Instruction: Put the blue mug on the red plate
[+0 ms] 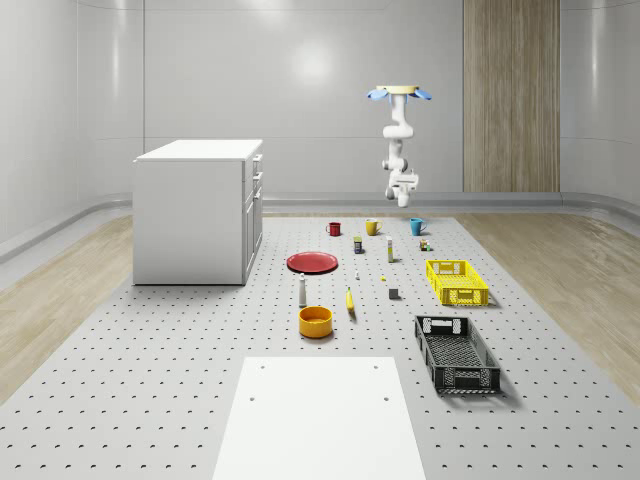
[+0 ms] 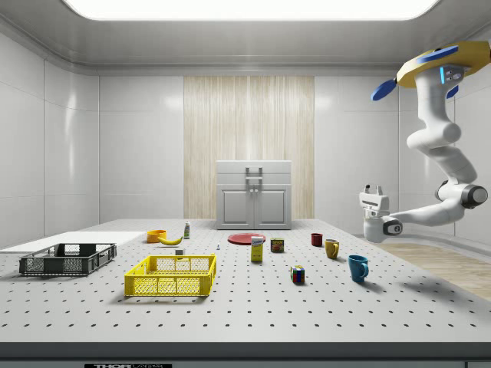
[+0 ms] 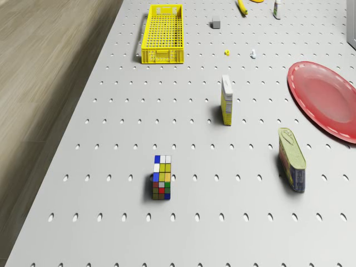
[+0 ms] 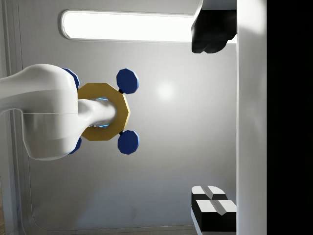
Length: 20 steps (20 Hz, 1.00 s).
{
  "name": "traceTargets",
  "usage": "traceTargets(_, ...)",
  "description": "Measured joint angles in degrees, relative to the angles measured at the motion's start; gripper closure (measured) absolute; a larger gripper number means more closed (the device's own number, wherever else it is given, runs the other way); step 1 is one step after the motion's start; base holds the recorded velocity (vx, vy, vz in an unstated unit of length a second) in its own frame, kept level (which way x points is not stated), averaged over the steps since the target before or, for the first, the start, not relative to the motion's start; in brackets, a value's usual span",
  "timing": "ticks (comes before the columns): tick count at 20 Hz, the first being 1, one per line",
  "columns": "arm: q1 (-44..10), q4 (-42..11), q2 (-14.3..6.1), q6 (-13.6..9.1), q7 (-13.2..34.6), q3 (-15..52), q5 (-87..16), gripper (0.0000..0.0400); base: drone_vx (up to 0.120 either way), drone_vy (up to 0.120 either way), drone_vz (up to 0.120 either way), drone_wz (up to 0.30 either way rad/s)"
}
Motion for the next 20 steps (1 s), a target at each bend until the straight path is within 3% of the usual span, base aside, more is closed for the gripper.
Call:
traceTargets(7, -1.30, -0.66, -0.33, 0.39, 0.79, 4.22, -5.94, 0.0000, 0.000, 0.000, -0.069, 0.000)
traceTargets(13, -4.53, -3.81, -1.18, 1.07, 2.88, 14.30, -20.34, 0.0000, 0.000, 0.000, -0.120, 0.000)
traceTargets(16, -7.66, -8.78, -2.33, 1.75, 5.24, 23.17, -33.63, 0.0000, 0.000, 0.000, -0.120, 0.000)
traceTargets(20, -14.29, -21.49, -5.15, 2.45, 11.37, 37.69, -57.90, 0.0000, 0.000, 0.000, -0.120, 0.000)
